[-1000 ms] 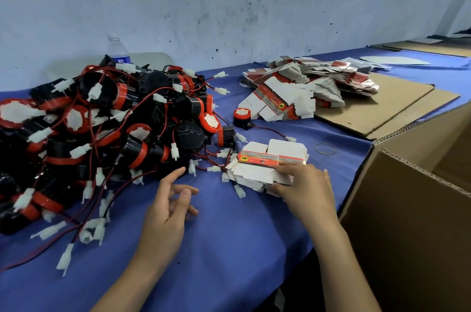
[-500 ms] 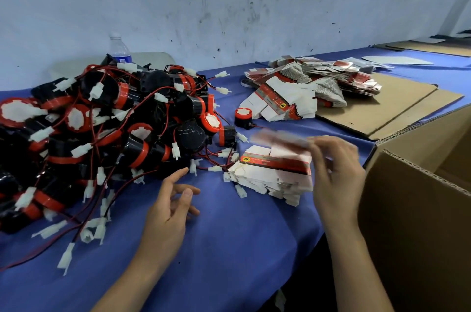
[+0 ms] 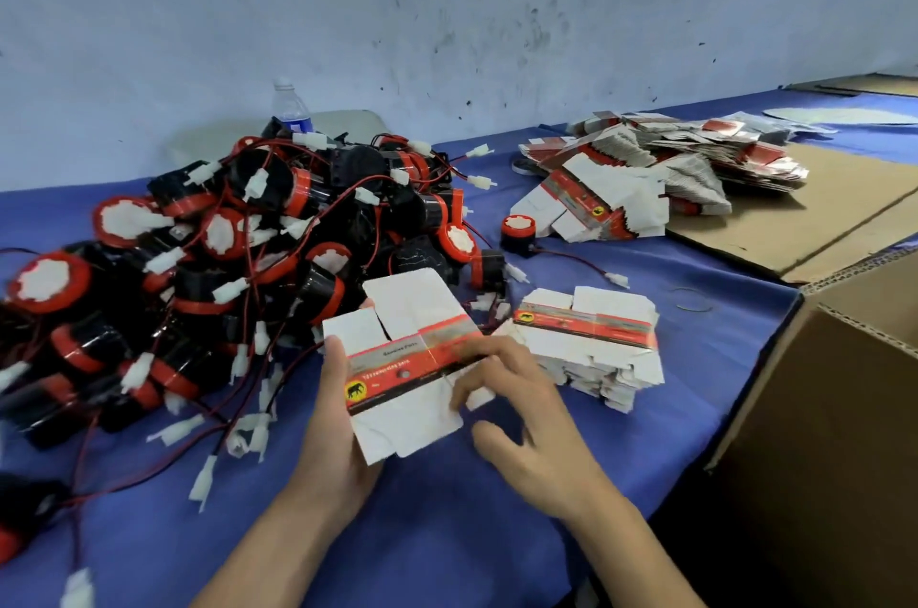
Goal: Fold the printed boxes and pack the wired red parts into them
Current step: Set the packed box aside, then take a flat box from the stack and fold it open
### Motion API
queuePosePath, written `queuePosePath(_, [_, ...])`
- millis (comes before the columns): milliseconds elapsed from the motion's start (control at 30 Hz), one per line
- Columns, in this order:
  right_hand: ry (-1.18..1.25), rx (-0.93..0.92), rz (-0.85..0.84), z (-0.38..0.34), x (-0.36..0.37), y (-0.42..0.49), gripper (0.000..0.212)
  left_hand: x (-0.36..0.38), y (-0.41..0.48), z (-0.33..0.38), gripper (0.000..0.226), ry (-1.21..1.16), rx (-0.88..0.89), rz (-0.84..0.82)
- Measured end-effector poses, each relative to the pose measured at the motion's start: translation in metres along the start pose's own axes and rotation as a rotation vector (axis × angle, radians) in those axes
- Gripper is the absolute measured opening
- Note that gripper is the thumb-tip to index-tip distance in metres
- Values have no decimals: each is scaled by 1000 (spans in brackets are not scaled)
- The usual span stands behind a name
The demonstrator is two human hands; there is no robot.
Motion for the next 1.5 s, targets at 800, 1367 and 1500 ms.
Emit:
queuePosePath(800, [260, 241, -141, -6, 49, -22, 28, 6, -6, 15, 126, 463, 431, 56])
queuePosePath(1367, [865, 662, 34, 42, 2, -5, 59, 21, -21, 36, 108, 1188, 1020, -35])
queuePosePath(1500, [780, 703, -21, 37, -1, -4, 46, 30, -23, 24, 76, 1164, 976, -108])
Point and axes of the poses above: each hand's wrist, its own y-axis towards the middle knuckle, its own x-axis out of the palm, z = x × y, the point moved 8 cm from there along y, towards the middle knuckle, and after that the axes turned 8 degrees about z, right-handed, at the moved point
